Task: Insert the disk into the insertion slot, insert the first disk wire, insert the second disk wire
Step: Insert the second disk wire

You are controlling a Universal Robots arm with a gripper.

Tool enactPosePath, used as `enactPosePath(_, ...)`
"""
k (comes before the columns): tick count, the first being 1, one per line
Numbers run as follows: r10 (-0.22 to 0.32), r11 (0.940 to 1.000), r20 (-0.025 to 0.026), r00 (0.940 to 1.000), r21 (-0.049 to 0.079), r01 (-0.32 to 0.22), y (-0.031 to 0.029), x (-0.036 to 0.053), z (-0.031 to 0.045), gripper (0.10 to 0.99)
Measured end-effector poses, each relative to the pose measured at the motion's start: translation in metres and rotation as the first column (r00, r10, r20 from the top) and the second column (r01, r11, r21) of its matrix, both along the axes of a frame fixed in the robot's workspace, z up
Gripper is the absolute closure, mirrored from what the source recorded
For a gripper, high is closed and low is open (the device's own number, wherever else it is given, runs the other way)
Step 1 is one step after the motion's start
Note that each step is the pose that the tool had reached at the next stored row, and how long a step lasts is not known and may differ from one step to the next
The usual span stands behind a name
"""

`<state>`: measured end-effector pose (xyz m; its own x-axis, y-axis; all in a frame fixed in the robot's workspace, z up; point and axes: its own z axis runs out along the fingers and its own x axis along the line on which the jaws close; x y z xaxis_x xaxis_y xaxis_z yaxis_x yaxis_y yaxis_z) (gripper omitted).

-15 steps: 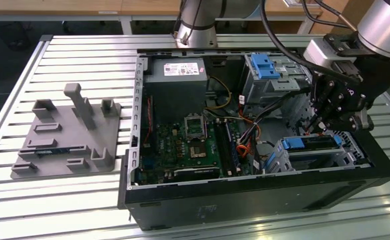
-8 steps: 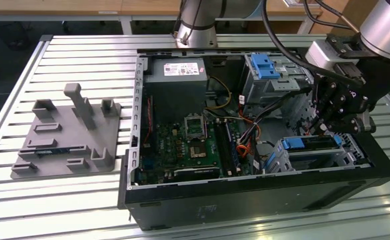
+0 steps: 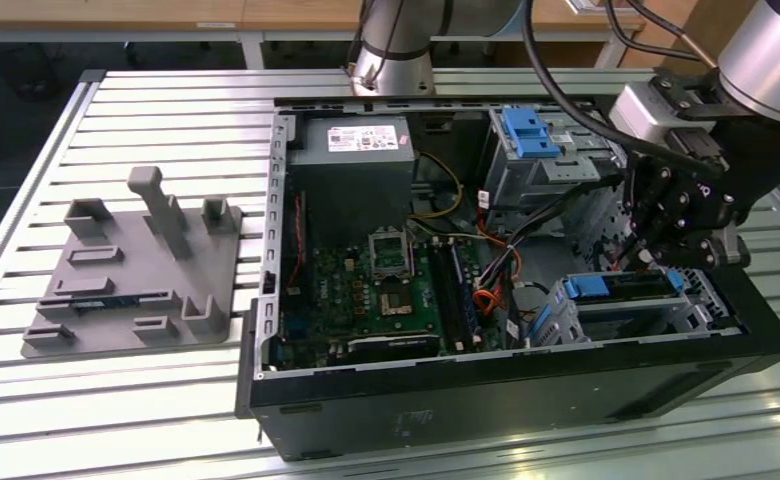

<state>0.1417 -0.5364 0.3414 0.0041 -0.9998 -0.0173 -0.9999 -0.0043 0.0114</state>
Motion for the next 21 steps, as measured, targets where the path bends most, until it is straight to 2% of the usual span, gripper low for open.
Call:
enactPosePath(10,-0.002,1.0,0.0,1.0,0.0,0.002,-0.0045,0.0,-0.0021,0.937)
enactPosePath(21,-0.002,1.0,-0.0004,1.0,0.0,0.002,-0.0062,0.0,-0.0054,0.937)
